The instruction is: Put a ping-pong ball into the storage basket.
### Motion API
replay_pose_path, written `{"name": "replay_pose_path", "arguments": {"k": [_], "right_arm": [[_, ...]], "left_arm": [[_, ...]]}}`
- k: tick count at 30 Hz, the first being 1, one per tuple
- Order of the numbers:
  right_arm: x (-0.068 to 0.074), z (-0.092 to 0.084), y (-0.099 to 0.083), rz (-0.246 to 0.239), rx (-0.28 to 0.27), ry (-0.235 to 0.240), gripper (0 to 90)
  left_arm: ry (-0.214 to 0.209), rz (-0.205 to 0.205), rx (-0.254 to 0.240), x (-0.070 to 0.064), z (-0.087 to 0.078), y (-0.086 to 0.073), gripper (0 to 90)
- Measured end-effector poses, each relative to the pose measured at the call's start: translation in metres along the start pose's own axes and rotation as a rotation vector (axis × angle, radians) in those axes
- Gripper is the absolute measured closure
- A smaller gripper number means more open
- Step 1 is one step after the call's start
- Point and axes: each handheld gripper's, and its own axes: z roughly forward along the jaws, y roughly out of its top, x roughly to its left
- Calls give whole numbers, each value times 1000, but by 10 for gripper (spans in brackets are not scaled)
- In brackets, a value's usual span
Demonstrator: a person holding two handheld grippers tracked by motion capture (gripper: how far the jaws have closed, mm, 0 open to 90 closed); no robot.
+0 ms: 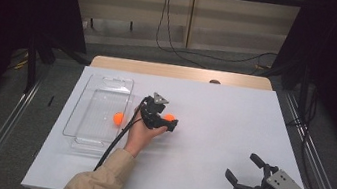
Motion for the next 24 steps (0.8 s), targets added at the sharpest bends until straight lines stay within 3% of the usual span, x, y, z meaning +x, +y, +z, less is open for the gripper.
{"name": "replay_pose_path", "arguments": {"k": [10,24], "right_arm": [[0,0,0,1,1,0,19],[0,0,0,0,2,1,19]], "left_arm": [[-9,0,10,1,3,0,157],[-25,26,26,0,6,-1,299]]}}
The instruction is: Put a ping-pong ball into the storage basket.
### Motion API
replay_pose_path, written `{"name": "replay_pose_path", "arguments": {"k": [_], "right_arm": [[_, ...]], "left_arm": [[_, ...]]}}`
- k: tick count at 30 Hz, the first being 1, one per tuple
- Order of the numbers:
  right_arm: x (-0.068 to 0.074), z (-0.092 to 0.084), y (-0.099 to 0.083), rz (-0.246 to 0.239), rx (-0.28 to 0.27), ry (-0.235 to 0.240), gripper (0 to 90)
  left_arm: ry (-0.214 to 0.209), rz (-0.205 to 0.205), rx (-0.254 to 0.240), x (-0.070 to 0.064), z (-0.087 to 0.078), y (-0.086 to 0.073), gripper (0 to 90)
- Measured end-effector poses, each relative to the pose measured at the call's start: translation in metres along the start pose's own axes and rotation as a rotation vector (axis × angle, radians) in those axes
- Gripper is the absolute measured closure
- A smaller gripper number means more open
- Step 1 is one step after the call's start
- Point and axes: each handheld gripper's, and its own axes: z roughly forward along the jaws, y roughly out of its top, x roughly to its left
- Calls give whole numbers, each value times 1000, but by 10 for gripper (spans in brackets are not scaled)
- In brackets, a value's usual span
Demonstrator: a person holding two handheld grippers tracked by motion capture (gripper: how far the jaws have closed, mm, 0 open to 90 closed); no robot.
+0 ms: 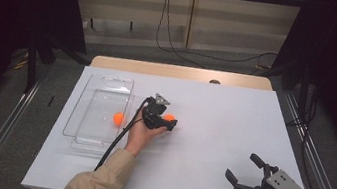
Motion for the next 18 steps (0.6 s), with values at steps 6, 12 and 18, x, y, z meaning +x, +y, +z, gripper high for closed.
{"name": "replay_pose_path", "arguments": {"k": [6,12,18], "right_arm": [[0,0,0,0,0,-1,19],[0,0,0,-1,1,-1,19],[0,-1,0,-1,-1,-1,19]], "left_arm": [[-7,11,13,0,1,-1,347],[-11,13,25,-1,2,-1,388],[-10,9,32,0,3,-2,421]]}}
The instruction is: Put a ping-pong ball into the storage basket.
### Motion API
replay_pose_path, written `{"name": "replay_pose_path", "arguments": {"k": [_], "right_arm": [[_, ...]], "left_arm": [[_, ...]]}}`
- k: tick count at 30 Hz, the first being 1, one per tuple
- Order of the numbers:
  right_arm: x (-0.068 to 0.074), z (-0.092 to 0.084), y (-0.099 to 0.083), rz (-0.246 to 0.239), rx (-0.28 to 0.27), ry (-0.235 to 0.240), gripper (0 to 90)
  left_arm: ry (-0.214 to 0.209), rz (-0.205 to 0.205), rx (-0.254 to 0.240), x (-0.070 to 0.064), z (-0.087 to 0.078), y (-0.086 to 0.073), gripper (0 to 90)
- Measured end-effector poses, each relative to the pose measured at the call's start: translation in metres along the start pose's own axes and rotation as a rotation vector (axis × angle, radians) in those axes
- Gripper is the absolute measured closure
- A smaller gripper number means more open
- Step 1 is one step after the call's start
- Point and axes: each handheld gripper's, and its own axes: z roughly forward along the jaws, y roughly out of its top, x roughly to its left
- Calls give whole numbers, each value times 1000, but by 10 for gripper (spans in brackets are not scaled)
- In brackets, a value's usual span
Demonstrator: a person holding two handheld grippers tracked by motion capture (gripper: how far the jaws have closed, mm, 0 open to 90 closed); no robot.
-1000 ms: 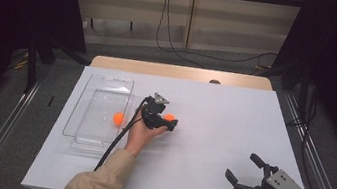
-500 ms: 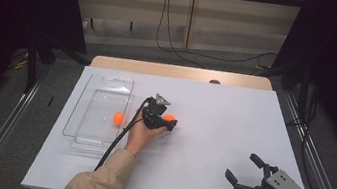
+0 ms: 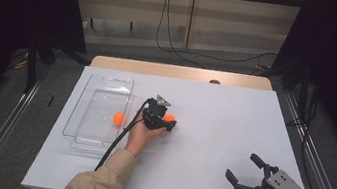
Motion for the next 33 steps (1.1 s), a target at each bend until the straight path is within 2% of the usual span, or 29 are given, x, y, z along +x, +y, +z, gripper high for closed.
{"name": "replay_pose_path", "arguments": {"k": [9,14,33], "right_arm": [[0,0,0,0,2,-2,22],[0,-1,0,-2,1,-3,22],[0,-1,0,3,-1,-2,22]], "left_arm": [[-10,-7,-5,-1,0,0,453],[-13,2,-2,-1,1,0,486],[-37,-38,24,0,-2,0,509]]}}
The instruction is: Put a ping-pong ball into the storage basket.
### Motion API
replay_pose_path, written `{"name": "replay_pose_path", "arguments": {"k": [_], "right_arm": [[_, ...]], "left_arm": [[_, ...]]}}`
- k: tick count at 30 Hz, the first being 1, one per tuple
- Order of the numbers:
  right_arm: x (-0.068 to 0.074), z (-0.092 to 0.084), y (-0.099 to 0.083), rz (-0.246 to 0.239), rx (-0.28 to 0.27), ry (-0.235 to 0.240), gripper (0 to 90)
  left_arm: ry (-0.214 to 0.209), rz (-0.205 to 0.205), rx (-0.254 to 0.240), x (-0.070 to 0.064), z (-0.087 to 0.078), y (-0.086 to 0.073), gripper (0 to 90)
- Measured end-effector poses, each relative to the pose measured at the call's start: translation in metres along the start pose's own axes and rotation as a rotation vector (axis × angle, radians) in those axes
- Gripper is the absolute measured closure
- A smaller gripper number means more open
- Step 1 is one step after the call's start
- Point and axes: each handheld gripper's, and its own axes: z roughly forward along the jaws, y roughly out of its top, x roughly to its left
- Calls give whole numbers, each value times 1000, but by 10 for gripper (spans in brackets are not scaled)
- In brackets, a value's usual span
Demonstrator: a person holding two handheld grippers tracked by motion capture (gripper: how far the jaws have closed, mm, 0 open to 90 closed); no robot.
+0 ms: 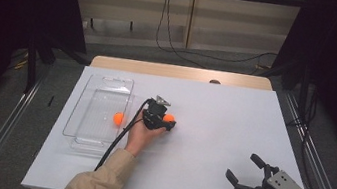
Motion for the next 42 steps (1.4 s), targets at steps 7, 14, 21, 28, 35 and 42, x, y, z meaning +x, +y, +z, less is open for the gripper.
{"name": "replay_pose_path", "arguments": {"k": [7,14,21,28,35,42], "right_arm": [[0,0,0,-1,-1,0,22],[0,0,0,-1,-2,1,22],[1,0,0,-2,-2,2,22],[1,0,1,-4,-3,1,22],[1,1,1,-5,-2,0,22],[1,1,1,-5,-2,0,22]], "left_arm": [[-22,-24,-3,-1,-4,2,509],[-39,-32,-6,-2,-11,4,509],[-47,-38,-15,-2,-18,6,509],[-55,-52,-25,-3,-23,7,509],[-59,-58,-17,-2,-27,8,509],[-65,-67,-8,-2,-27,8,510]]}}
